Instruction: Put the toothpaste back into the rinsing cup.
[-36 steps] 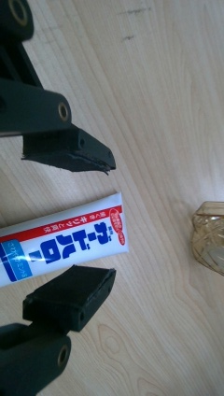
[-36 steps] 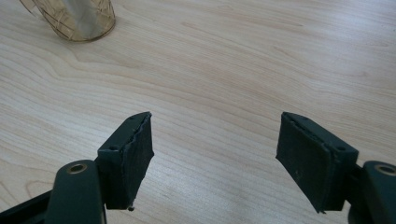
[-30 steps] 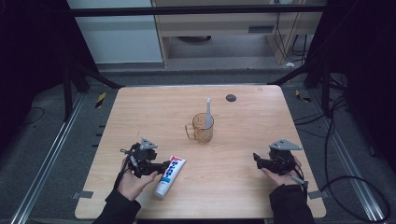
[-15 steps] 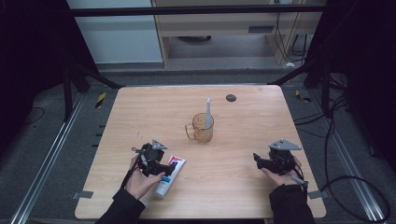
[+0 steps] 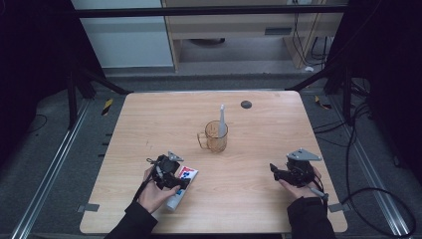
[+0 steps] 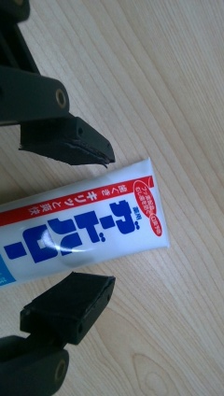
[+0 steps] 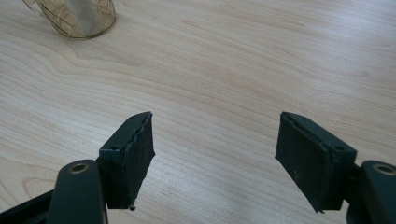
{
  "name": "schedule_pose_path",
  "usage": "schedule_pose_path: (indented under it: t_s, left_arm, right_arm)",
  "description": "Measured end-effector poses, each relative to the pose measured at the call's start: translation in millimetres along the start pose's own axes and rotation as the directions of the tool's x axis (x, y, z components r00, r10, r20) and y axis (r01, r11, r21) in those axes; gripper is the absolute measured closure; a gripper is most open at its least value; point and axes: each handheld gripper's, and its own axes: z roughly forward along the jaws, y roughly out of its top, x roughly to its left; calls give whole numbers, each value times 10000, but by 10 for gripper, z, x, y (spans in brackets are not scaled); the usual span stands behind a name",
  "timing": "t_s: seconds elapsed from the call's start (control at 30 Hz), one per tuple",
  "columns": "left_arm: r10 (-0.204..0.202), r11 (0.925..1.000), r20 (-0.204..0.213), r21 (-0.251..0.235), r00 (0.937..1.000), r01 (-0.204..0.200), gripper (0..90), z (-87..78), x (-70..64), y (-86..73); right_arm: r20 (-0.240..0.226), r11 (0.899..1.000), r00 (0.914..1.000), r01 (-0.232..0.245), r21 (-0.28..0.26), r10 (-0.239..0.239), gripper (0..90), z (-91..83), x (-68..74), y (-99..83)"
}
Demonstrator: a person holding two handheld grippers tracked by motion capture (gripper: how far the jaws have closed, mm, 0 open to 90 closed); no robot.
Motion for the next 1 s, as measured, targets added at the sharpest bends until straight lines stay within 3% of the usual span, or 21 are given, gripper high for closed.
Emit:
schedule_pose_path:
  t_s: [0.37, 0.5, 0.87, 1.0]
  left_arm:
    - [-2, 9984, 146, 564, 9999, -6, 345, 108, -25, 12]
    - [80, 9969, -2, 779, 10000, -80, 353, 137, -24, 21]
    - [-230, 9939, 86, 1083, 9997, 219, 339, 209, -11, 2]
    - [-192, 9937, -159, 1103, 9997, 208, 347, 220, -46, 12]
  right_arm:
    - [-67, 9999, 10000, 15, 114, -14, 280, 19, 1, -20]
    - [-37, 9999, 10000, 29, 164, -29, 280, 21, -14, -37]
    - [-57, 9998, 9998, 179, 133, -178, 280, 31, 38, 0]
    - [-34, 9997, 9998, 198, 171, -197, 280, 37, 41, 1]
